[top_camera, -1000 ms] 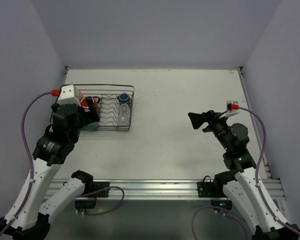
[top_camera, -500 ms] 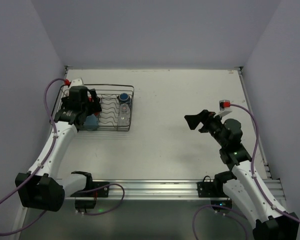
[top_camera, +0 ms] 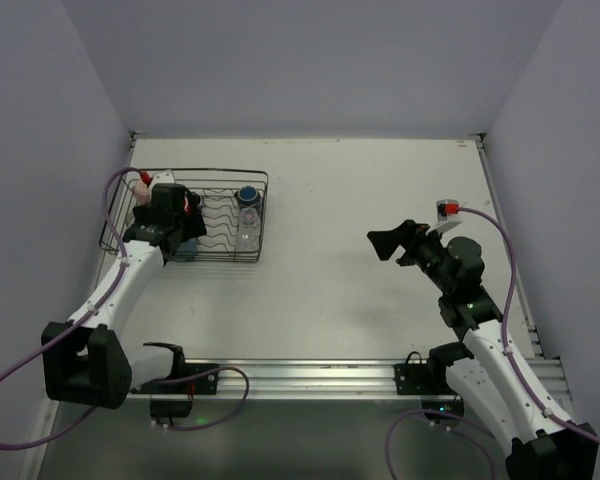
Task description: Unload the cups from the dish rack
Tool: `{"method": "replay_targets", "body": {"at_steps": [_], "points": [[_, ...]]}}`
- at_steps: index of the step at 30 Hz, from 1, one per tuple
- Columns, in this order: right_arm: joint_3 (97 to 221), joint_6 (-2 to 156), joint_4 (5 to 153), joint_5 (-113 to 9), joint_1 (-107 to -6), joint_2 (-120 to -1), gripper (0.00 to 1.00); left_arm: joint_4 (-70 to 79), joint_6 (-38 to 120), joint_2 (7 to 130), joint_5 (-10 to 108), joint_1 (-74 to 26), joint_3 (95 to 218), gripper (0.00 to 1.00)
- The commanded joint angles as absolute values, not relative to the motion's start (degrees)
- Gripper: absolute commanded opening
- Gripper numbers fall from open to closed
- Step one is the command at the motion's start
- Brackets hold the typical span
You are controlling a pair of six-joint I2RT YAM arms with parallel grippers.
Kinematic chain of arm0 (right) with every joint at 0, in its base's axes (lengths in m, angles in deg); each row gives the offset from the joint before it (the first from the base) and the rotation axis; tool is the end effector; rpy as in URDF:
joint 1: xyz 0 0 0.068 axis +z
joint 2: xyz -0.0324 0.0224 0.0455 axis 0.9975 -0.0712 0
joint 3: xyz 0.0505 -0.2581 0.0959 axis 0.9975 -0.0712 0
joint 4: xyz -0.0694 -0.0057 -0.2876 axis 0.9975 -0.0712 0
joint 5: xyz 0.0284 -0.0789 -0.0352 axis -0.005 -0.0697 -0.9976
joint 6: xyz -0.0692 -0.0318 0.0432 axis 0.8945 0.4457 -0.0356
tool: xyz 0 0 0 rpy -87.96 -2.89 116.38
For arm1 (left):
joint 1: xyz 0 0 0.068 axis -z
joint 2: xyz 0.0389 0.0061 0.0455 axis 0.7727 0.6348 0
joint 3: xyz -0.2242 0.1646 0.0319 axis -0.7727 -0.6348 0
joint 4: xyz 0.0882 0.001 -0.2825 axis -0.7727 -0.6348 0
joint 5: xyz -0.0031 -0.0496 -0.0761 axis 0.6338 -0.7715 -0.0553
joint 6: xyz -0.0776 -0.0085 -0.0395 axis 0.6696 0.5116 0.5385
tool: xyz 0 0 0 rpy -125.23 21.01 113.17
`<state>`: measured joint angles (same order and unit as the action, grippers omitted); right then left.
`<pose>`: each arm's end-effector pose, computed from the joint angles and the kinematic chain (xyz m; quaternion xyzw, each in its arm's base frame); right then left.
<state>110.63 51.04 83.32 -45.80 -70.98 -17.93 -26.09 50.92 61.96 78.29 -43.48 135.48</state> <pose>0.2309 0.0804 0.2650 0.0385 0.7524 0.3443 0.5603 0.3113 -0.0109 0.2343 -0.1856 0.8944 0.0698 0.4008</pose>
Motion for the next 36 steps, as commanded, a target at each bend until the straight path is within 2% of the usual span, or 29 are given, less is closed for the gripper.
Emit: {"method": "replay_targets", "body": {"at_steps": [1, 14, 17, 20, 21, 24, 27, 29, 36], "points": [[111.48, 51.06, 85.40, -44.95, -71.32, -17.97, 0.88, -22.06, 51.80, 64.09, 81.80, -44.00, 136.42, 0.95], [111.92, 51.93, 84.17, -44.95, -71.24, -17.89, 0.88, -20.74, 49.95, 70.16, 78.02, -47.78, 137.57, 0.82], [111.83, 51.94, 84.25, -44.95, -71.24, -17.71, 0.88, -20.56, 49.60, 70.33, 77.67, -48.05, 137.57, 0.72], [111.75, 51.94, 84.25, -44.78, -71.24, -17.88, 0.88, -20.65, 49.24, 69.98, 77.67, -48.13, 137.74, 0.54], [111.83, 51.85, 84.25, -44.60, -71.24, -17.89, 0.88, -20.82, 49.16, 69.72, 77.67, -48.13, 137.83, 0.42], [111.83, 51.76, 84.52, -44.08, -71.24, -18.15, 0.88, -20.74, 49.24, 66.57, 75.91, -48.13, 137.48, 0.27], [111.48, 51.50, 85.39, -43.37, -71.24, -18.76, 0.88, -20.82, 49.16, 61.47, 71.79, -48.05, 137.22, 0.20], [111.57, 51.50, 85.49, -42.85, -71.24, -19.64, 0.88, -20.82, 48.90, 56.90, 68.11, -48.05, 137.30, 0.20], [112.18, 51.85, 87.95, -35.57, -71.24, -20.26, 0.89, -21.62, 49.42, 45.12, 64.67, -47.96, 137.13, 0.11]]}}
